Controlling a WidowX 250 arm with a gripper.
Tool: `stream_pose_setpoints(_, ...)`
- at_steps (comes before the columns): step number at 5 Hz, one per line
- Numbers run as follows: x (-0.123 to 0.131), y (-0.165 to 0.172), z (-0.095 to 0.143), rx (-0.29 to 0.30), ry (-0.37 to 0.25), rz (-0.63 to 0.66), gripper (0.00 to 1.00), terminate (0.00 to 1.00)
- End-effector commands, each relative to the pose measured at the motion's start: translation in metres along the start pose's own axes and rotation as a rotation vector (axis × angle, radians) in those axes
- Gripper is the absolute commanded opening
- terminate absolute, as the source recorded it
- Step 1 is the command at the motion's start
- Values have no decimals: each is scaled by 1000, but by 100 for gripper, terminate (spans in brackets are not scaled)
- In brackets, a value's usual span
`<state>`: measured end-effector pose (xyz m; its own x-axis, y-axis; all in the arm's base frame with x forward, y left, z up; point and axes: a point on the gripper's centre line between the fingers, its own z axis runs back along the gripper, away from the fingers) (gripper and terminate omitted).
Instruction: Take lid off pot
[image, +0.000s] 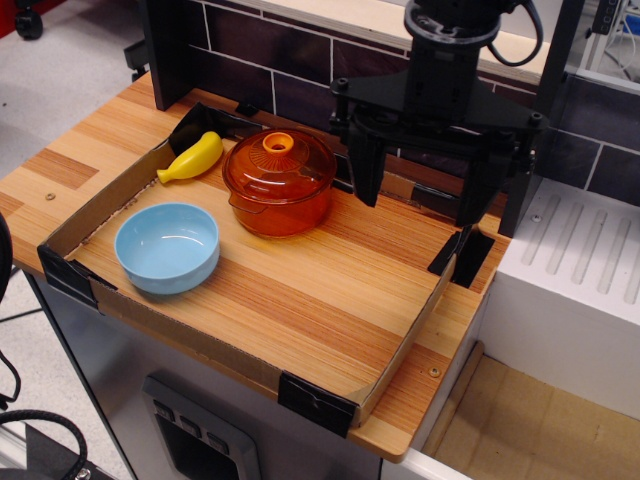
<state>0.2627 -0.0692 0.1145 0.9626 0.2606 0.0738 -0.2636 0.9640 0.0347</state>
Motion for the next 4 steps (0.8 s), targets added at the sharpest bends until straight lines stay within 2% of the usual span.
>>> stream_pose_setpoints(1,0,0,0,0,0,0,100,0)
stream_pose_setpoints(2,14,16,3,-24,5,-48,100,0)
stream_pose_setpoints(3,32,38,-2,-6,4,-61,100,0)
stream_pose_setpoints(4,47,56,-5,-20,13,-78,100,0)
